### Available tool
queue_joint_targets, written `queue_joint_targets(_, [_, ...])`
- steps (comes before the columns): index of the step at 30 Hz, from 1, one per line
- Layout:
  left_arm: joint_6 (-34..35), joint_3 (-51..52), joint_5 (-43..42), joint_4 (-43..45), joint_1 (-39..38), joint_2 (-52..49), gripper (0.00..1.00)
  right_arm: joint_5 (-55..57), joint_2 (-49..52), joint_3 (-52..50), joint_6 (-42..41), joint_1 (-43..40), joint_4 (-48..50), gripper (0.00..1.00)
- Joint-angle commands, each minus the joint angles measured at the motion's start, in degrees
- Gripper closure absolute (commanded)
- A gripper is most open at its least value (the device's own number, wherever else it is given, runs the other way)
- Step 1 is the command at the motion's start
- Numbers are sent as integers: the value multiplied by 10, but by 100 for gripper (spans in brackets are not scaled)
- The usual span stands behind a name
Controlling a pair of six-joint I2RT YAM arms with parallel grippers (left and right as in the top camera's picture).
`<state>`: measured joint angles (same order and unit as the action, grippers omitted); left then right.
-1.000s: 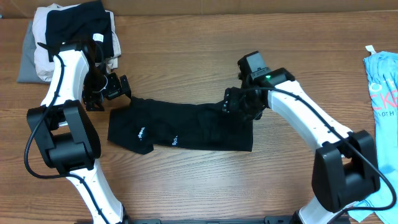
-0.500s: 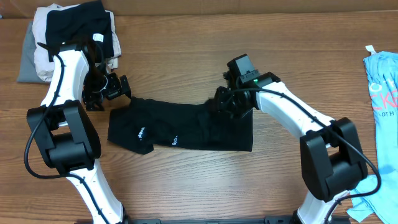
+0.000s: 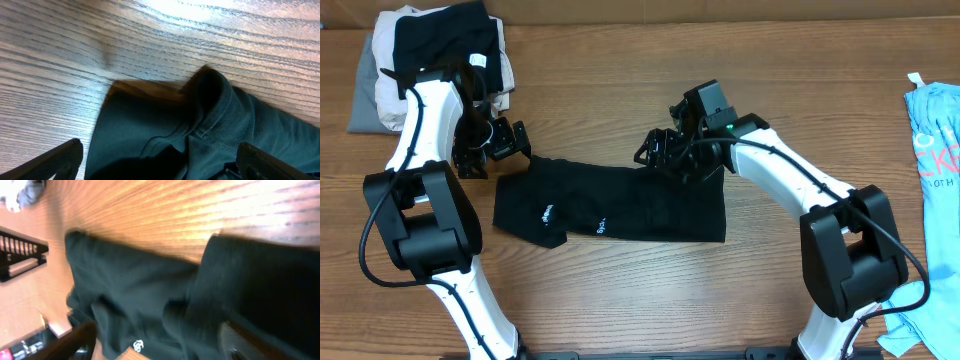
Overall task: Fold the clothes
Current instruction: 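Fold the strip's right end toward the center with the right gripper, then release the right gripper and move it back to the right side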
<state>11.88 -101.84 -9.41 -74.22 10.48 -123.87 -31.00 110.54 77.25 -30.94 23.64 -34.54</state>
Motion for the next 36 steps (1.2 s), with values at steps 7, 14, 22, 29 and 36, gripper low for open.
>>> queue_joint_targets(7, [-1,-12,-7,-2,-4,-5,0,3,-48,55,59,-34,-170,4])
queue_joint_targets(14, [0,-12,-8,2,-4,-5,0,45,-45,-7,7,23,-162,48])
queue_joint_targets(22, [0,-12,-8,-2,-4,-5,0,91,-36,-84,-108,102,-73,53])
queue_joint_targets(29, [0,-12,-12,-3,-4,-5,0,62,-18,-97,-113,118,-52,59])
queue_joint_targets(36, [-1,-12,-12,-8,-4,-5,0,69,-36,-96,-118,119,-124,82])
